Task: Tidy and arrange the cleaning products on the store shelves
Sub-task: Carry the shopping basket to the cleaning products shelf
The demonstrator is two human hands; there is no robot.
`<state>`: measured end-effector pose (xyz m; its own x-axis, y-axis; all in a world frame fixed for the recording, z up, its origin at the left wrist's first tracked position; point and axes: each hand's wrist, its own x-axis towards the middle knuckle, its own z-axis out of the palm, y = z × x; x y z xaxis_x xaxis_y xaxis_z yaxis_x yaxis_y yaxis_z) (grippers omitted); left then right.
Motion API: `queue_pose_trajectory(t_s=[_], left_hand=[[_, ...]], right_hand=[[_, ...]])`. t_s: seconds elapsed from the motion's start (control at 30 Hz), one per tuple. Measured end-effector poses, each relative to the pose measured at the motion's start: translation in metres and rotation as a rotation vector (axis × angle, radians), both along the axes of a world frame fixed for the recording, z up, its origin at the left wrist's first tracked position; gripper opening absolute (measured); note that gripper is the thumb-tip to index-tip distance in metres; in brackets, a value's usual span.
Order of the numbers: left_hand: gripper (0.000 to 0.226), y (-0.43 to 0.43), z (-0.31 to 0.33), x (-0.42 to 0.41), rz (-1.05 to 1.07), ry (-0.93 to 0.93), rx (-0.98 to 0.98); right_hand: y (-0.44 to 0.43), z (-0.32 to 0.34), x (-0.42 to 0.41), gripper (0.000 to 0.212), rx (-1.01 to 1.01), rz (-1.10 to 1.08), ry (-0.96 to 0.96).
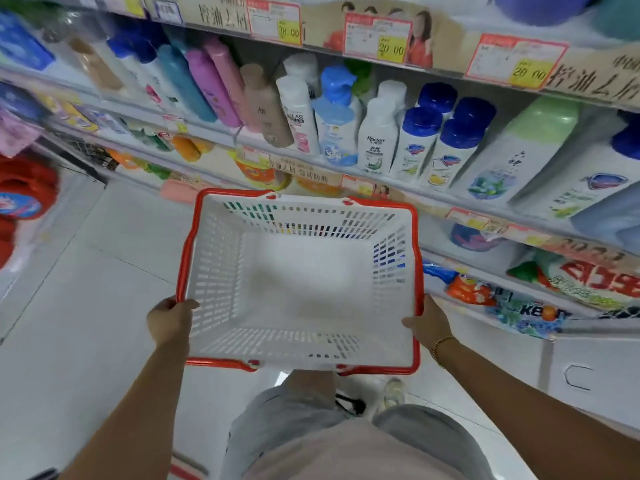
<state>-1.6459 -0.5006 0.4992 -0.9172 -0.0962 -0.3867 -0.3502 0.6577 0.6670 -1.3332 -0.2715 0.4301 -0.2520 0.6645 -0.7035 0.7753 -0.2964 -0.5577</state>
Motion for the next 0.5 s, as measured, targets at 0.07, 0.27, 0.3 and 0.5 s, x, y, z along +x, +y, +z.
queue_pose_trajectory(t_s=[0.07, 0.27, 0.3, 0.5], left_hand=[[0.007, 0.000, -0.006, 0.003, -0.019, -0.003, 0.021], [0.005, 0.006, -0.034, 0.013, -0.107, -0.049, 0.036], [0.005, 0.008, -0.040, 0.013, -0.131, -0.064, 0.028], [0.009, 0.026, -0.110, 0.002, -0.306, -0.169, -0.076]], right_hand=[[-0.003, -0.003, 0.008, 0.046, 0.032, -0.021, -0.005], [-0.031, -0.017, 0.048, 0.034, 0.044, -0.131, -0.045], [-0.035, -0.022, 0.053, 0.032, 0.046, -0.157, -0.067], [-0.058, -0.075, 0.060, 0.043, 0.015, -0.287, -0.210]])
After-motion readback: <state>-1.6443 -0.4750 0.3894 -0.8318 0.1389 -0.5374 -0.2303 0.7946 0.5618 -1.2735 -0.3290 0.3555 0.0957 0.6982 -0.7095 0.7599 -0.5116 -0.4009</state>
